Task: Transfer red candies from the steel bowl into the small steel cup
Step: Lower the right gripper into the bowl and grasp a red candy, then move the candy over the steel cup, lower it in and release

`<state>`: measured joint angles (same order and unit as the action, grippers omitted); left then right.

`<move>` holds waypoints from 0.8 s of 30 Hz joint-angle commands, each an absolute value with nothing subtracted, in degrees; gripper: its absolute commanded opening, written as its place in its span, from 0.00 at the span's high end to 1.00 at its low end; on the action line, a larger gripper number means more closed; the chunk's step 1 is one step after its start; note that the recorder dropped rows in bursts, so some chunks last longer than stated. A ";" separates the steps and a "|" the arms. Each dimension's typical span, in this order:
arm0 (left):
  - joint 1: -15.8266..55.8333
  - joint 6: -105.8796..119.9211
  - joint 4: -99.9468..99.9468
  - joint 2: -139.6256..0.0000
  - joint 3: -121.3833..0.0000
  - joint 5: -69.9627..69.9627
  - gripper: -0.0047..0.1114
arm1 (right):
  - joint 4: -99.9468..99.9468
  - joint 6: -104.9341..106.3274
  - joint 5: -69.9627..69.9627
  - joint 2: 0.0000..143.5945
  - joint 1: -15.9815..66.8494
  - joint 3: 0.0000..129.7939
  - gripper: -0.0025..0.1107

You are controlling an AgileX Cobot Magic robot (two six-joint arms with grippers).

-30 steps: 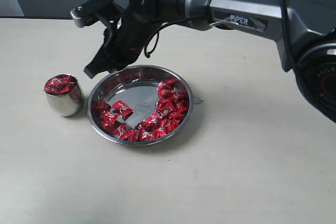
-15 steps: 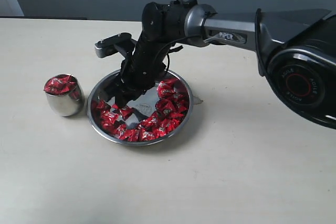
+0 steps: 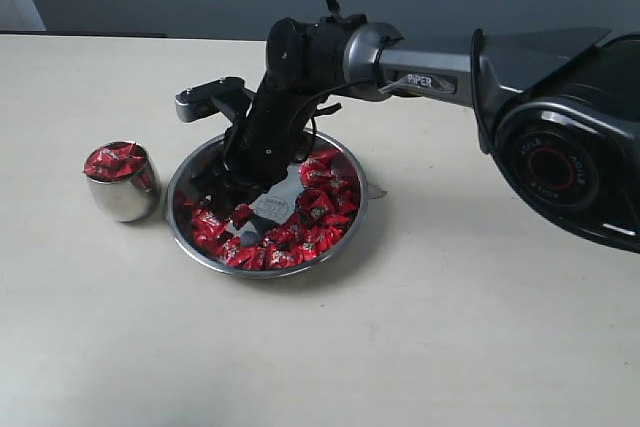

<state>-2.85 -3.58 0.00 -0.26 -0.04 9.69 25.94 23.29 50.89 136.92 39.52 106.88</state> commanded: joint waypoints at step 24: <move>-2.55 -3.83 0.00 0.00 0.00 9.34 0.96 | 26.14 23.98 42.14 128.76 39.46 107.08 0.98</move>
